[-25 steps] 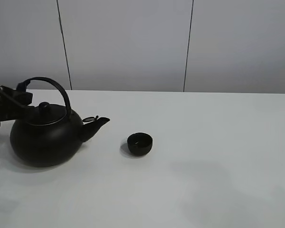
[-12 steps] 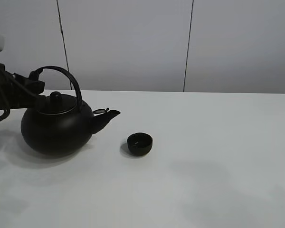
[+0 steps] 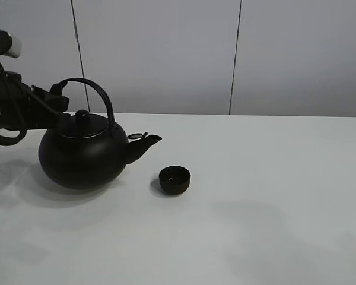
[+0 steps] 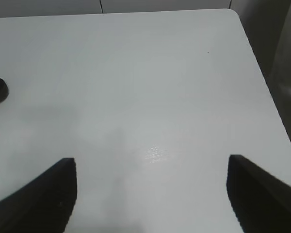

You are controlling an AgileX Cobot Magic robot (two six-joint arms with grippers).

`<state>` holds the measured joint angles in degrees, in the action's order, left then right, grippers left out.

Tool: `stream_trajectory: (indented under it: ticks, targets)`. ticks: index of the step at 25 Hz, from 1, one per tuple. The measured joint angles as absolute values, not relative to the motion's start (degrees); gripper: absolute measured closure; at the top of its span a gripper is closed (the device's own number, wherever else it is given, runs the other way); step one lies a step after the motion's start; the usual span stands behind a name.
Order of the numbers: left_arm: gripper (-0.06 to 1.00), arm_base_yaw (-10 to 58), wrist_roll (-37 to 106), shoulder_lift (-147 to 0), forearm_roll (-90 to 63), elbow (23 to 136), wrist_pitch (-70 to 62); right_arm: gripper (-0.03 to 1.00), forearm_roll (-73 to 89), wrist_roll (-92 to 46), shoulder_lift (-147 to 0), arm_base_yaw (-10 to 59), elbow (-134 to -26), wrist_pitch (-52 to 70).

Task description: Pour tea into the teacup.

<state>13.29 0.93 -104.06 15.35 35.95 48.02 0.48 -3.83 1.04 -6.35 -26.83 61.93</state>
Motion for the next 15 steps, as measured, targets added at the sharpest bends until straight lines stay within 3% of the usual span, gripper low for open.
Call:
stream_trajectory:
  ticks: [15]
  targets:
    - [0.83,14.3,0.8,-104.1,15.4,36.8,47.5,0.39,0.5,-3.8,1.0,-6.4,-26.8,61.9]
